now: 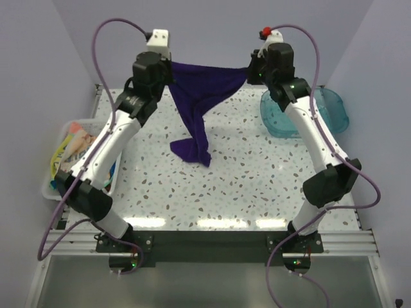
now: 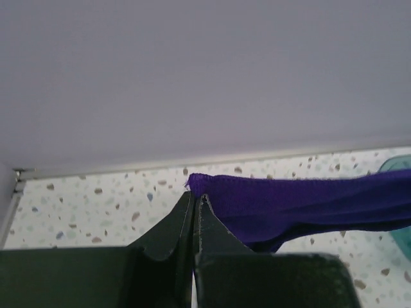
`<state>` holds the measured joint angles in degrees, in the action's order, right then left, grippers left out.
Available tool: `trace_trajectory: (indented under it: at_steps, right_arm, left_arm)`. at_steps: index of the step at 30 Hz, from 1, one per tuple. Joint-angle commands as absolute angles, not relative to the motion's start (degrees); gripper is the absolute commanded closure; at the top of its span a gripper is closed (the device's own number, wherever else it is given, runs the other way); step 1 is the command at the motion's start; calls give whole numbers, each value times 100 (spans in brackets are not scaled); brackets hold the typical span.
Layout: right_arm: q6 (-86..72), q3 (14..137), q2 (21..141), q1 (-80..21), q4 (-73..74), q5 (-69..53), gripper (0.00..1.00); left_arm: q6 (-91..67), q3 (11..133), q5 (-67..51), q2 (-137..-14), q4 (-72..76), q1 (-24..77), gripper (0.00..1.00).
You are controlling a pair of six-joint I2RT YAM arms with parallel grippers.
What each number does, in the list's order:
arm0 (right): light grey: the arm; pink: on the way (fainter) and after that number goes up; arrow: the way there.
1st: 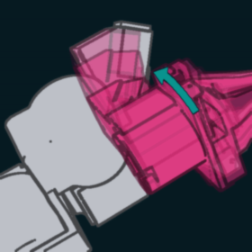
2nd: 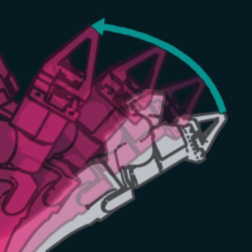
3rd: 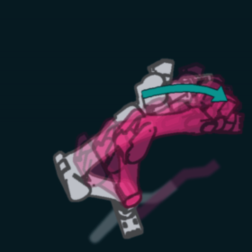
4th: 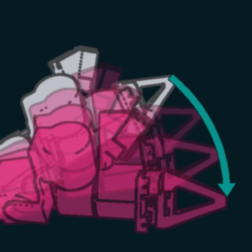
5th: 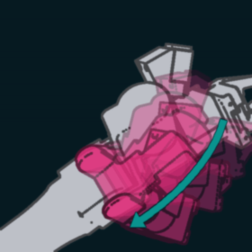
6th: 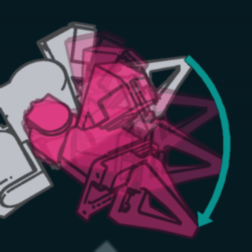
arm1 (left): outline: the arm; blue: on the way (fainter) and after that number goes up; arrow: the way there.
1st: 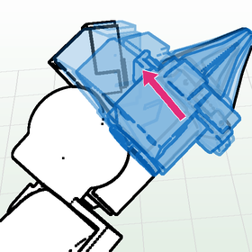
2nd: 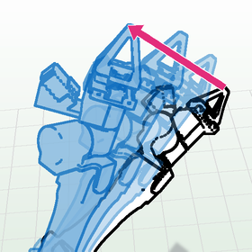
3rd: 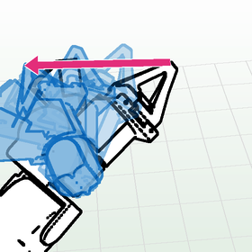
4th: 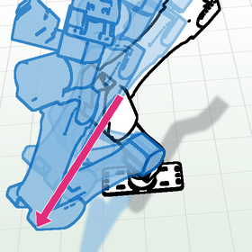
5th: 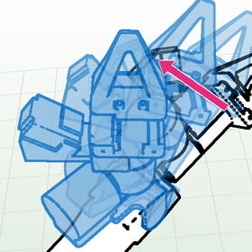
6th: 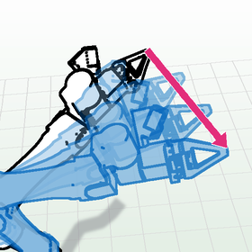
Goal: Fold and stack the towels
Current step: Flatten out the crumpled towel
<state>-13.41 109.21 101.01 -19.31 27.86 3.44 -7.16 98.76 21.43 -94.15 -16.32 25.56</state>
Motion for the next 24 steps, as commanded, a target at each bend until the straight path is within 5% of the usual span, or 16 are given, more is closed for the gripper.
trace_trajectory:
  at_steps: [1,17,24]
  right_arm:
    - [-1072,11539,9440,-1881,2742,282,100]
    - [-299,10678,6953,-1881,2802,-940,100]
    - [-184,11100,6495,-1881,3085,-721,100]
  left_arm:
    - [-124,10397,2145,-8755,-1169,2531,100]
    - [44,9677,345,-6084,-1019,2540,100]
    - [-193,10238,254,-5871,-1669,2540,100]
